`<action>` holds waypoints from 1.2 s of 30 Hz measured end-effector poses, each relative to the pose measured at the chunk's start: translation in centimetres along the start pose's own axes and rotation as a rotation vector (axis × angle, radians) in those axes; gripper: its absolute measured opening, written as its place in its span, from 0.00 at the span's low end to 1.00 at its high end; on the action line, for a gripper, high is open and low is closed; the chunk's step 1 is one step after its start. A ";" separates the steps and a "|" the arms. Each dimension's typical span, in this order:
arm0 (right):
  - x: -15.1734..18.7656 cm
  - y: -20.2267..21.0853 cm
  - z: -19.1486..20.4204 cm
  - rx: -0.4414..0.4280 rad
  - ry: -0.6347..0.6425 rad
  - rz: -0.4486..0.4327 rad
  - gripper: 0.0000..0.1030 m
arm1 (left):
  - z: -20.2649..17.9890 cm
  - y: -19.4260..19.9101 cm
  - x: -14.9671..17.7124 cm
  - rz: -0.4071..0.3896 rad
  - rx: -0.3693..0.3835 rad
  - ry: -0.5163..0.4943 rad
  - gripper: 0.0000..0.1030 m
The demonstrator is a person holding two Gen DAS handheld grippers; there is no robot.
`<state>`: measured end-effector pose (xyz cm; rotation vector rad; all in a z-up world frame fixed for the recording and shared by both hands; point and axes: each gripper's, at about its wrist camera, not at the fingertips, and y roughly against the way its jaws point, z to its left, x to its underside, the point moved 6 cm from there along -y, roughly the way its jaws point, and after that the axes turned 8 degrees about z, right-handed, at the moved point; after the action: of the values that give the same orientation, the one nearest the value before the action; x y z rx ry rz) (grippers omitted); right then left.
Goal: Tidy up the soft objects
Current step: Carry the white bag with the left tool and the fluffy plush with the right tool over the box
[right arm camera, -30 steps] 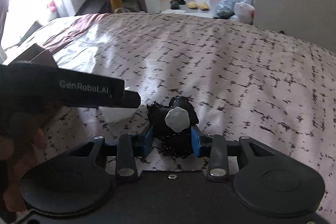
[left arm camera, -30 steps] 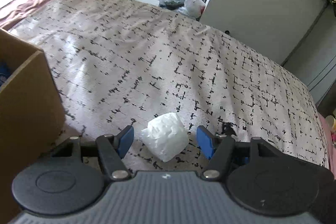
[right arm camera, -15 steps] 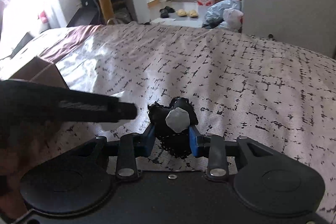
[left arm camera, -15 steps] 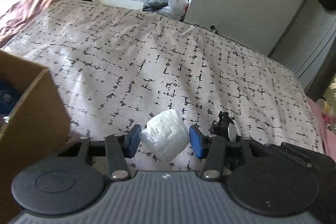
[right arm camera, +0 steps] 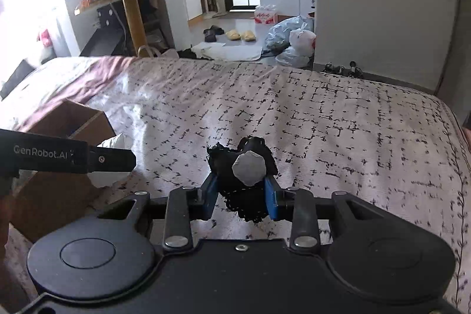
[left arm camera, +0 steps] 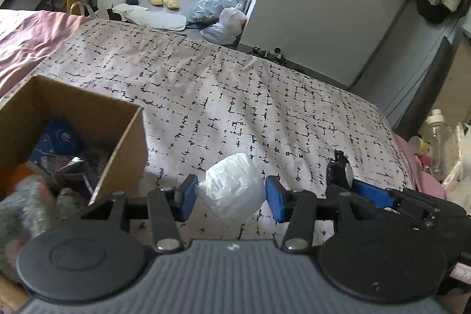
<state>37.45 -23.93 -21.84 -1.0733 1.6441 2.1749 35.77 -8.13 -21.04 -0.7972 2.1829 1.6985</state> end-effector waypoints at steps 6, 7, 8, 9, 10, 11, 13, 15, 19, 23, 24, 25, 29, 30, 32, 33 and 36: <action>-0.1 2.7 1.2 0.040 0.017 -0.023 0.32 | 0.7 3.1 0.3 -0.005 0.008 -0.018 0.47; -0.3 3.3 1.4 0.044 0.015 -0.031 0.32 | 0.9 3.7 0.3 -0.011 0.008 -0.018 0.47; -0.4 3.7 1.6 0.047 0.015 -0.037 0.32 | 1.1 4.2 0.2 -0.016 0.013 -0.017 0.47; -0.4 4.2 1.9 0.050 0.018 -0.038 0.32 | 1.3 4.7 0.2 -0.020 0.017 -0.017 0.47; -0.6 4.7 2.3 0.056 0.029 -0.040 0.32 | 1.5 5.2 0.2 -0.026 0.018 -0.019 0.47; -0.6 5.1 2.6 0.066 0.035 -0.042 0.32 | 1.7 5.6 0.2 -0.032 0.019 -0.021 0.47; -0.8 5.9 3.0 0.072 0.029 -0.041 0.32 | 2.1 6.5 0.3 -0.042 0.021 -0.019 0.47; -0.8 6.7 3.3 0.069 0.022 -0.049 0.32 | 2.4 7.2 0.3 -0.049 0.024 -0.016 0.47; -0.9 8.4 4.6 0.080 0.033 -0.068 0.32 | 3.2 9.0 0.2 -0.078 0.026 -0.016 0.47; -1.1 9.0 5.8 0.086 0.040 -0.073 0.32 | 4.1 10.5 0.2 -0.093 0.032 -0.007 0.47; -1.2 9.2 6.2 0.086 0.044 -0.076 0.32 | 4.2 10.8 0.2 -0.097 0.033 -0.008 0.47; -1.3 9.3 6.6 0.086 0.046 -0.079 0.32 | 4.4 11.2 0.3 -0.102 0.032 -0.012 0.47; -1.6 10.0 8.0 0.087 0.048 -0.086 0.32 | 5.3 12.3 0.1 -0.108 0.028 -0.013 0.47; -1.7 10.1 8.4 0.085 0.052 -0.089 0.32 | 5.5 12.5 0.1 -0.109 0.027 -0.013 0.47; -1.9 10.3 9.1 0.079 0.058 -0.096 0.32 | 6.2 12.9 0.1 -0.112 0.025 -0.012 0.47; -2.0 10.3 9.4 0.077 0.059 -0.097 0.32 | 6.5 13.2 0.0 -0.116 0.023 -0.012 0.47; -2.4 10.0 10.3 0.071 0.064 -0.096 0.32 | 7.6 13.8 -0.2 -0.122 0.016 -0.010 0.47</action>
<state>29.17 -17.62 -11.64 -1.1878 1.6476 2.0263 27.20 1.41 -11.92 -0.8963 2.0929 1.6203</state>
